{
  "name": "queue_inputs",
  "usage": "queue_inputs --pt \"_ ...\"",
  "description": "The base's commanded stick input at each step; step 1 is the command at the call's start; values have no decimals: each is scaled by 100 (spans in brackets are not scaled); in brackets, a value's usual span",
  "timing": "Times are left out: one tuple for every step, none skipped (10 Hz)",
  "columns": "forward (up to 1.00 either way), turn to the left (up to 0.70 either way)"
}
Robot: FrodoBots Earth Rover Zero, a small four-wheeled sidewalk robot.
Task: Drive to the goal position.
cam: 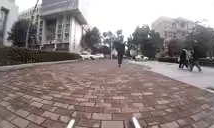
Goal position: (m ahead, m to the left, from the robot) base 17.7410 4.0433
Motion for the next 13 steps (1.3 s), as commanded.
queue_inputs --pt "70 0" --pt "70 0" --pt "70 0" --pt "70 0" --pt "70 0" --pt "70 0" --pt "70 0" --pt "70 0" --pt "70 0" --pt "70 0" --pt "70 0" --pt "70 0" --pt "70 0"
